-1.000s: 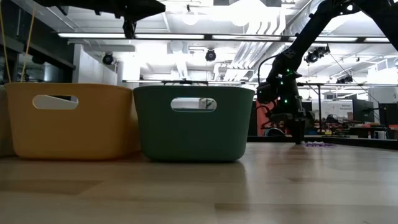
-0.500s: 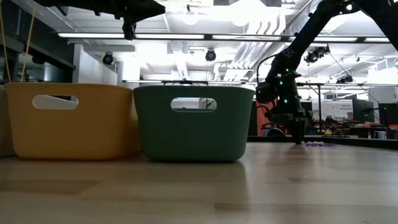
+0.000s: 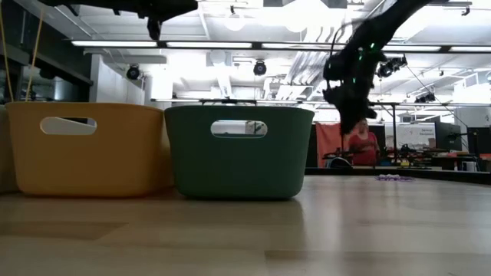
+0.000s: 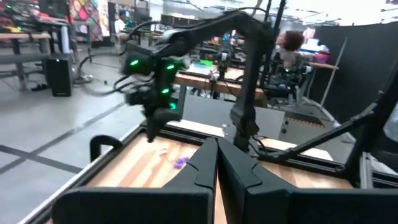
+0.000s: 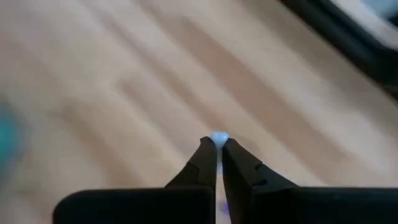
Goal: Sort Halloween decoration
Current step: Put the white bone toy into the green bin
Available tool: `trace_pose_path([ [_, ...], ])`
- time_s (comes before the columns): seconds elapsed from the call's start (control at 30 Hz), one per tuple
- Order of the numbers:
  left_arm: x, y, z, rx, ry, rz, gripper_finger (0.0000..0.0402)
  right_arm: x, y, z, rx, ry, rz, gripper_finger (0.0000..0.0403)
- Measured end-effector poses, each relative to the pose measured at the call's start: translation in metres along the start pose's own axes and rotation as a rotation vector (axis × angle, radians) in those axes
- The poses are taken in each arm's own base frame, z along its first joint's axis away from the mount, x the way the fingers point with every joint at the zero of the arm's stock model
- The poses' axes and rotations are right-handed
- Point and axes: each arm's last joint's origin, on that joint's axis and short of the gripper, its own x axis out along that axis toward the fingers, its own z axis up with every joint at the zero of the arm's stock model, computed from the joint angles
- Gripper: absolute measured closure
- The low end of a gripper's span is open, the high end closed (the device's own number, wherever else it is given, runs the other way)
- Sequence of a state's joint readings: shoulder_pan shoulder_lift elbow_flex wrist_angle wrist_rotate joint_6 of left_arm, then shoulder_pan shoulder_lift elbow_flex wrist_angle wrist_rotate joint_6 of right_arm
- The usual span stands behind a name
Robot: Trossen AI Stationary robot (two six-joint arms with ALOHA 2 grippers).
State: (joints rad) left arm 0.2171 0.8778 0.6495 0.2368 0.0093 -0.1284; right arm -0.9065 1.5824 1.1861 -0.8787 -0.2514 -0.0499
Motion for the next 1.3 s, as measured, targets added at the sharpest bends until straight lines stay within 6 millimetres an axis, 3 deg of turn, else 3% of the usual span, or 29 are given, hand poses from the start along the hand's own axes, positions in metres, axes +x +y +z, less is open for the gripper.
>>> trace_pose_path([
  [0.13, -0.002, 0.003, 0.002, -0.008, -0.012, 0.016, 0.0401, -0.005, 0.036, -0.015, -0.084, -0.121, 0.158, 0.0402],
  [0.43, -0.002, 0.004, 0.002, -0.016, -0.01, 0.019, 0.0401, 0.035, 0.134, -0.085, -0.11, -0.339, 0.533, 0.0402],
  [0.57, -0.002, 0.004, 0.002, -0.018, -0.012, 0.019, 0.0401, 0.033, 0.173, -0.102, -0.16, -0.564, 0.678, 0.0402],
  [0.67, -0.002, 0.004, 0.003, -0.053, -0.019, 0.017, 0.0401, 0.02, 0.196, -0.1, -0.236, -0.738, 0.688, 0.0402],
  [0.93, -0.003, 0.001, 0.006, -0.073, -0.037, -0.076, 0.0402, -0.045, 0.235, -0.058, -0.468, -1.047, 0.612, 0.0402],
  [1.07, -0.003, -0.004, 0.006, -0.109, -0.029, -0.144, 0.0402, -0.067, 0.242, -0.046, -0.563, -1.046, 0.536, 0.0402],
  [1.3, -0.003, -0.008, 0.006, -0.118, -0.031, -0.167, 0.0401, -0.073, 0.244, -0.044, -0.614, -1.01, 0.492, 0.0402],
])
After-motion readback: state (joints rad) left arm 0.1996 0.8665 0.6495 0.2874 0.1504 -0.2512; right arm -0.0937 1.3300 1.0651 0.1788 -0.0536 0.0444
